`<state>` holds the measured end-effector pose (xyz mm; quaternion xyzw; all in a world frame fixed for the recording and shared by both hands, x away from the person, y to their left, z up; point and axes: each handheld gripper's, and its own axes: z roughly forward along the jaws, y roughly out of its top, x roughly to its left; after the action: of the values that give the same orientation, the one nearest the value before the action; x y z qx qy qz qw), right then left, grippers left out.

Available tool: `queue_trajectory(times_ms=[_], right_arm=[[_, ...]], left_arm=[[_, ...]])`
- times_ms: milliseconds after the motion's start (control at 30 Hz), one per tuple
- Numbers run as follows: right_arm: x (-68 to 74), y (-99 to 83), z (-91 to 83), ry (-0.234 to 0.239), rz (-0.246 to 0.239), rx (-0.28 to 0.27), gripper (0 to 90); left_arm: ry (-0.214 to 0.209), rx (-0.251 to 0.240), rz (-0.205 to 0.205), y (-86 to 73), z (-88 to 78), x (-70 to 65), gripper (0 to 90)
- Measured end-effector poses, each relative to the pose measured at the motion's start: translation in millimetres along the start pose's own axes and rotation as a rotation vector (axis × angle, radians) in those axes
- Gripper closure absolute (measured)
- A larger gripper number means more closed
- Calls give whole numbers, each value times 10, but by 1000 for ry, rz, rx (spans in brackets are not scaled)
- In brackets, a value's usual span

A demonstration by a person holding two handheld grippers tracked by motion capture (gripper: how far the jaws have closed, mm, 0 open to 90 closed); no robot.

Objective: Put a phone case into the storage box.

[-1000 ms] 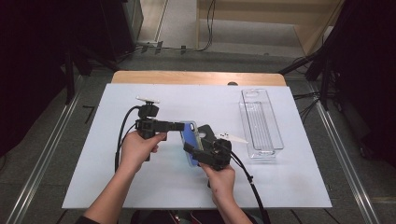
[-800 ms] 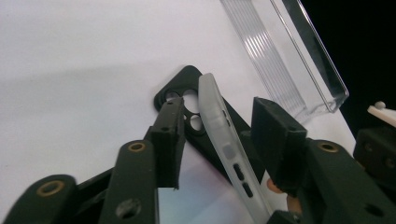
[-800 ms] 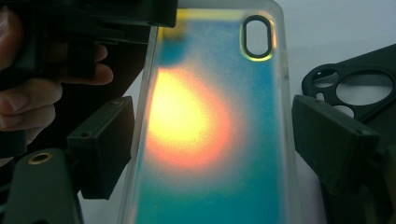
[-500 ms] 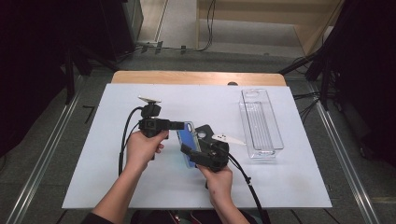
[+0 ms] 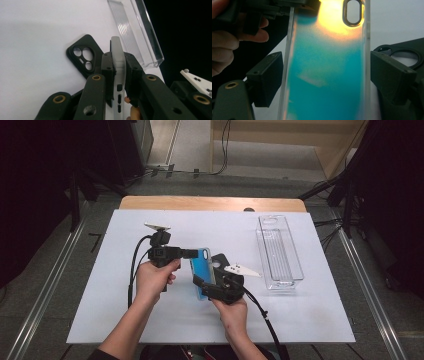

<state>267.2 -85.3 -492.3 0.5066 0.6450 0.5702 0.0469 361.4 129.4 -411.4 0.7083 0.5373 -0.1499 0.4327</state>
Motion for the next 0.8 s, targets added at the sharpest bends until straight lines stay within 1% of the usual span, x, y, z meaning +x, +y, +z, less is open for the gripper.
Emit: queue_trajectory(times_ms=[33, 67, 167, 200, 300, 367, 400, 433, 467, 500, 600, 700, 767, 800], right_arm=[[-17, 10, -9, 13, -4, -2, 68], [-27, 23, -19, 16, 0, -1, 0], [-57, 66, -32, 9, -18, 23, 0], [-67, 82, -34, 11, -29, 35, 0], [-77, 114, -52, 14, -36, 78, 0], [-82, 132, -60, 22, -53, 104, 0], [-81, 140, -65, 25, -56, 113, 0], [-80, 151, -73, 29, -50, 119, 0], [-86, 159, -84, 46, -52, 126, 0], [-88, 165, -93, 52, -59, 138, 0], [-104, 183, -111, 43, -103, 182, 0], [-138, 207, -141, 53, -113, 217, 0], [-149, 216, -158, 53, -122, 230, 0], [-154, 219, -163, 62, -128, 241, 0]], left_arm=[[0, -1, 7, 1, -9, -1, 810], [-3, -1, 4, 3, -18, -1, 810], [8, -16, 19, 10, -48, -18, 809], [14, -18, 29, 13, -60, -27, 810], [28, -28, 51, 18, -80, -56, 809], [30, -35, 54, 18, -89, -62, 809], [34, -41, 60, 16, -94, -62, 808], [35, -43, 66, 14, -101, -65, 808], [42, -46, 72, 10, -104, -68, 808], [42, -49, 79, 5, -114, -71, 808], [55, -67, 106, -14, -145, -79, 808], [62, -87, 119, -33, -172, -73, 808], [71, -90, 137, -44, -182, -70, 808], [76, -96, 149, -53, -183, -73, 808]])
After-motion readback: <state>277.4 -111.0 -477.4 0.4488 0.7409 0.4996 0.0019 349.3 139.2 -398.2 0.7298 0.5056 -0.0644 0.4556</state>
